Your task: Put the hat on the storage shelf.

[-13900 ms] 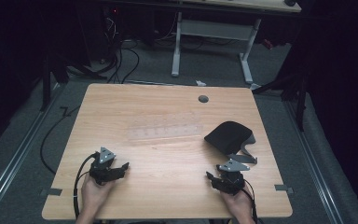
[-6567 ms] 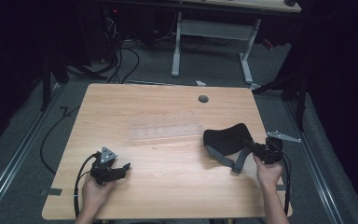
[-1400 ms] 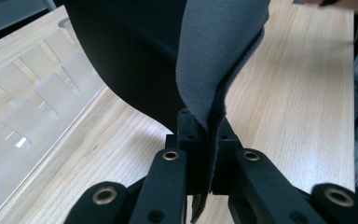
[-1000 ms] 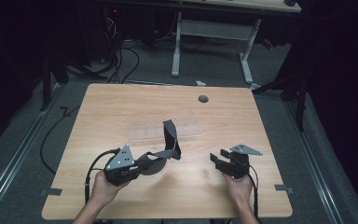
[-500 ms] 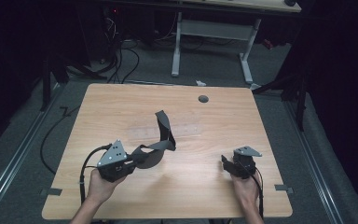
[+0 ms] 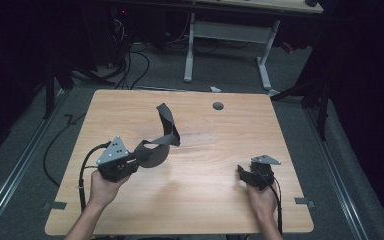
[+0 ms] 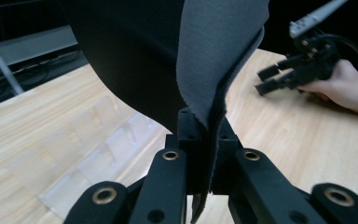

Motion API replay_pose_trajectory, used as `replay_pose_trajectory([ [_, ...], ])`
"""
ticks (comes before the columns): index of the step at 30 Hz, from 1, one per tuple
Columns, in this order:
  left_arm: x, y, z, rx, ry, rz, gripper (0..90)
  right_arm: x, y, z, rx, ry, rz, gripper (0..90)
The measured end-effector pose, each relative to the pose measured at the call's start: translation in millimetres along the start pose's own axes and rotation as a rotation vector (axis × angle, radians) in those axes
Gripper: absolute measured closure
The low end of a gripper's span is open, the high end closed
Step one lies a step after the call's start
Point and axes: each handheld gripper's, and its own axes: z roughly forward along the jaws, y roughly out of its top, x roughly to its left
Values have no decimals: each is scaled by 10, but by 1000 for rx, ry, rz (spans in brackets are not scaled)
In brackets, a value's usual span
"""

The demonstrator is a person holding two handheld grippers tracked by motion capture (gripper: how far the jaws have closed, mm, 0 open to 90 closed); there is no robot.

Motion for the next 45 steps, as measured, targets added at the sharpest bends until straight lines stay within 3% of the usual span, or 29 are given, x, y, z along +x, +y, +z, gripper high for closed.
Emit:
replay_pose_trajectory([
  [4, 71, 84, 30, -18, 19, -15, 867, 2, -1, -1, 0, -2, 1, 402],
  [7, 136, 127, 80, -25, 57, 1, 867, 2, -2, -1, 0, -2, 1, 402],
  [9, 150, 139, 89, -29, 61, 6, 867, 2, -2, -2, 0, -1, 1, 402],
  [20, 377, 221, 208, -109, 143, 16, 867, 3, -5, -5, 0, -1, 1, 400],
  [30, 511, 191, 293, -111, 237, 75, 867, 4, -5, -5, 0, 0, 1, 399],
  [36, 545, 156, 348, -102, 269, 91, 866, 5, -5, -6, 0, 0, 1, 399],
  [45, 623, 113, 393, -115, 316, 78, 866, 5, -6, -6, 1, 0, 1, 399],
])
